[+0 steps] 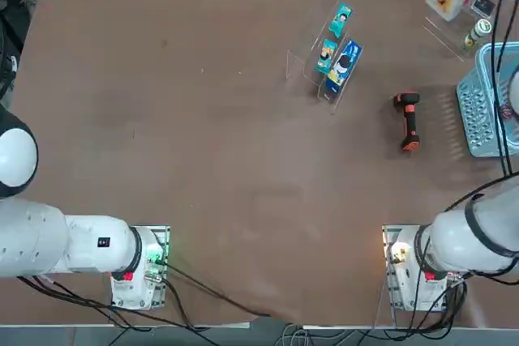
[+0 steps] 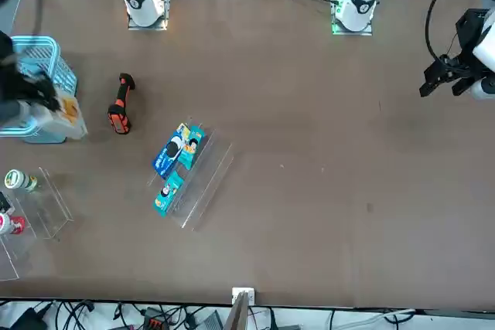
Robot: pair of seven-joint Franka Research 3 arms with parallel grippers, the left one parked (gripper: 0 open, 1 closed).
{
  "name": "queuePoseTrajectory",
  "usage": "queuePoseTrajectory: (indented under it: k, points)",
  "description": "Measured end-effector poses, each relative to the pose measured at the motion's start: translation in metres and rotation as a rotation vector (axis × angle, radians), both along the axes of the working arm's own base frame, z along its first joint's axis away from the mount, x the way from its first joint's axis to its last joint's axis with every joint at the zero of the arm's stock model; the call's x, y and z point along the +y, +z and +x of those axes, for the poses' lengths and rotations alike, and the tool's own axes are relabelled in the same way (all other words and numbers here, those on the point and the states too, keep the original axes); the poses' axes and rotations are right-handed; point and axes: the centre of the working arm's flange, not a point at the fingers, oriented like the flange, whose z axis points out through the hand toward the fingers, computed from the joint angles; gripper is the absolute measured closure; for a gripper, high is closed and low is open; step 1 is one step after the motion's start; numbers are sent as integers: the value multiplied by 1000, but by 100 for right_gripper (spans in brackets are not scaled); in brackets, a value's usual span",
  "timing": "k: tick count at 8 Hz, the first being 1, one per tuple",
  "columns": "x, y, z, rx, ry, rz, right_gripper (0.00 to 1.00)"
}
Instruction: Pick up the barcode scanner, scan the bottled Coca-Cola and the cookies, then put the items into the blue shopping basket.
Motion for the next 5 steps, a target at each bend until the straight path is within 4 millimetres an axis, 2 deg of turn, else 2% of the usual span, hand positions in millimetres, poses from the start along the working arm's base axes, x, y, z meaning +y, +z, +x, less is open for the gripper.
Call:
queuePoseTrajectory:
  k: [2,3,4,5]
  points:
    - [-97,-5,-56,-12,-9,-6,67]
    - [-140,-13,-93,-33,-36,-17,67]
    - [-176,-27,-130,-45,-81,-25,67]
    - [-204,-46,-159,-48,-127,-28,67]
